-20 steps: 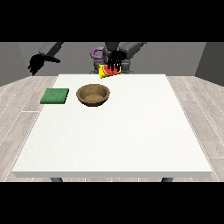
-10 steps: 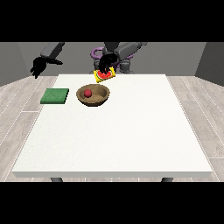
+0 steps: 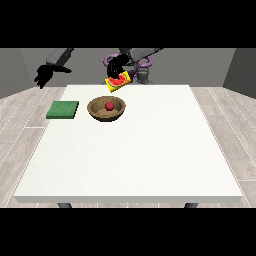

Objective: Pick the cup and pour the ball into the bowl, then pick the bowl and place it on the pad

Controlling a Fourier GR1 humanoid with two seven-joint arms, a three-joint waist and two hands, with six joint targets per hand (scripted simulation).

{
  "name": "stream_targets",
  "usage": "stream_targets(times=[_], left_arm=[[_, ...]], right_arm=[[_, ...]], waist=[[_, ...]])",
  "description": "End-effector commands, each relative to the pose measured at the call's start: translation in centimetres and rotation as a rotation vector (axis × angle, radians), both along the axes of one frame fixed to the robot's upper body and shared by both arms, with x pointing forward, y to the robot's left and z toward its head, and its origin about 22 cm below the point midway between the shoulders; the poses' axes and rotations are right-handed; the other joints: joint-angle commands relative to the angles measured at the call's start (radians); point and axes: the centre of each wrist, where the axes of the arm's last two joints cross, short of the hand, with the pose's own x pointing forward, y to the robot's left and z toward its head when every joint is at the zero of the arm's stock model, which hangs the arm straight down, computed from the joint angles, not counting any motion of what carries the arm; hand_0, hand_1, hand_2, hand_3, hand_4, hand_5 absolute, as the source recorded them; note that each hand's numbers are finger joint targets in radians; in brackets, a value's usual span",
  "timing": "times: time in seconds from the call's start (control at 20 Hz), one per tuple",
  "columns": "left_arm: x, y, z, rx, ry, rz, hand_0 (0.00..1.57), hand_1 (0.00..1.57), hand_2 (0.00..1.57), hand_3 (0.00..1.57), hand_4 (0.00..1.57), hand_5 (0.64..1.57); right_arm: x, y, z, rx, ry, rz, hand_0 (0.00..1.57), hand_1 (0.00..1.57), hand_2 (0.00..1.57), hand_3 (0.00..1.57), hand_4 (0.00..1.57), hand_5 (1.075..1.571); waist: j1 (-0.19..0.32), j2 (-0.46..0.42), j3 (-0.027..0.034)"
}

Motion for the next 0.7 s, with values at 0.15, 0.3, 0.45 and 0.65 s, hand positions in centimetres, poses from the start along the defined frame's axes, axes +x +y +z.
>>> stream_targets(times=[0.15,0.3,0.45,0.65], left_arm=[[-0.5,-1.7,3.0,0.116,-0.04,-0.03,1.56,1.56,1.57,1.57,1.19,1.467],[0.3,-0.9,3.2,0.126,-0.055,-0.026,1.5,1.5,1.57,1.57,1.21,1.455],[-0.5,-0.8,2.1,0.119,-0.062,-0.029,1.52,1.52,1.57,1.57,1.2,1.462],[0.6,1.9,4.6,-0.355,0.066,0.0,0.0,0.0,1.57,1.57,1.27,1.452]], right_arm=[[-0.8,-0.8,-0.7,0.012,0.049,-0.029,0.0,0.0,0.0,0.17,0.0,1.516],[-2.2,-1.8,-1.5,-0.001,0.017,-0.037,0.0,0.0,0.0,0.28,0.0,1.517],[-2.0,-0.7,-2.4,0.043,0.087,0.019,0.0,0.0,0.0,0.0,0.43,1.555],[-1.1,-0.4,-1.7,0.054,0.12,-0.034,0.0,0.0,0.0,0.0,0.48,1.561]], waist=[[0.023,-0.045,-0.0007],[0.036,0.002,-0.0006],[0.018,-0.012,-0.0009],[0.125,-0.009,-0.005]])
